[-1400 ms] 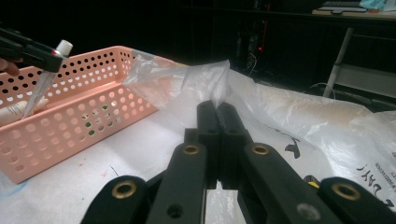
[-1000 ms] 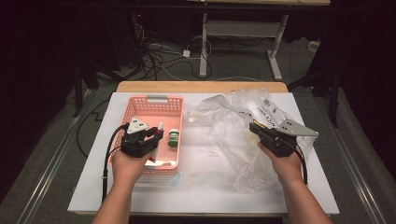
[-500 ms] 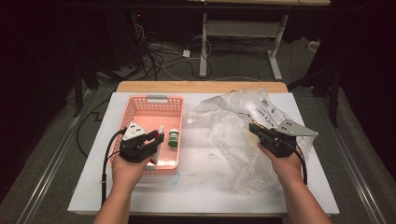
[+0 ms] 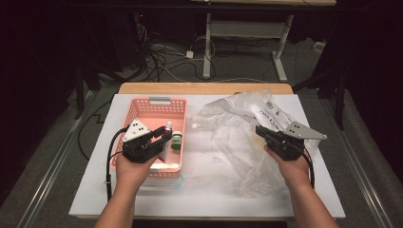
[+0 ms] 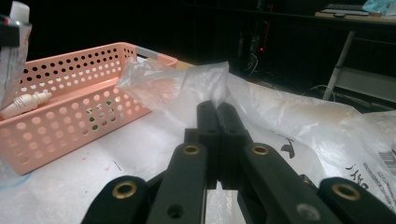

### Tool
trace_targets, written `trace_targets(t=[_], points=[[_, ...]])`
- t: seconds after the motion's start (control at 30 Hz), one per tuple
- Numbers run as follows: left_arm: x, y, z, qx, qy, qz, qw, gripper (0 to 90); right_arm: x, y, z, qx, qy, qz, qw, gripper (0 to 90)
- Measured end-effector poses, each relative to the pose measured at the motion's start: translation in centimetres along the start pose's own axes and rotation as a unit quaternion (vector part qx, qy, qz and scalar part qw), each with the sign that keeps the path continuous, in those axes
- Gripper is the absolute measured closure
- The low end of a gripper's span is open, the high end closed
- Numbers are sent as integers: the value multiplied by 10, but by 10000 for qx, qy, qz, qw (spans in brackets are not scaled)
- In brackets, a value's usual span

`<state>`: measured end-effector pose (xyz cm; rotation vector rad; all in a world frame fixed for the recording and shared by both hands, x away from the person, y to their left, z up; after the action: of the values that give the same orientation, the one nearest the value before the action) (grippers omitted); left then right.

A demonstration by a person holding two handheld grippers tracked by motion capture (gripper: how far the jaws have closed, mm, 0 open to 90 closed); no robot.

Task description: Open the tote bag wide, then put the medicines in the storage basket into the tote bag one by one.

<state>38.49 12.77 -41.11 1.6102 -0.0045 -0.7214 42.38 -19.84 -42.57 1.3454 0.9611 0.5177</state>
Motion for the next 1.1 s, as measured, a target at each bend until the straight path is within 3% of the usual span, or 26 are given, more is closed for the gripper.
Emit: trace_targets(t=[0.27, 0.6, 0.87, 1.1], points=[[-7, 15, 9, -72, -140, 187, 9997, 667, 2, -2, -2, 29, 35, -35, 10000, 900], [-8, 41, 27, 0, -409, 449, 9982, 667, 4, 1, -8, -44, 51, -30, 10000, 900], [4, 45, 55, 21, -655, 492, 9966, 666, 2, 1, -10, -63, 122, -17, 9999, 900], [25, 39, 85, 187, -898, 383, 9950, 667, 0, 1, -11, -77, 116, -6, 9999, 900]])
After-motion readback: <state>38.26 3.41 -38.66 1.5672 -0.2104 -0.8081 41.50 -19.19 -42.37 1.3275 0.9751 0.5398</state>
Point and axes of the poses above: each handheld gripper's, and its own axes: x roughly forward along the jaws, y roughly out of its top, z roughly to its right, the point moved 8 cm from there along x, roughly forward along the jaws, and after that the axes turned 13 degrees about y, right-handed, at the moved point
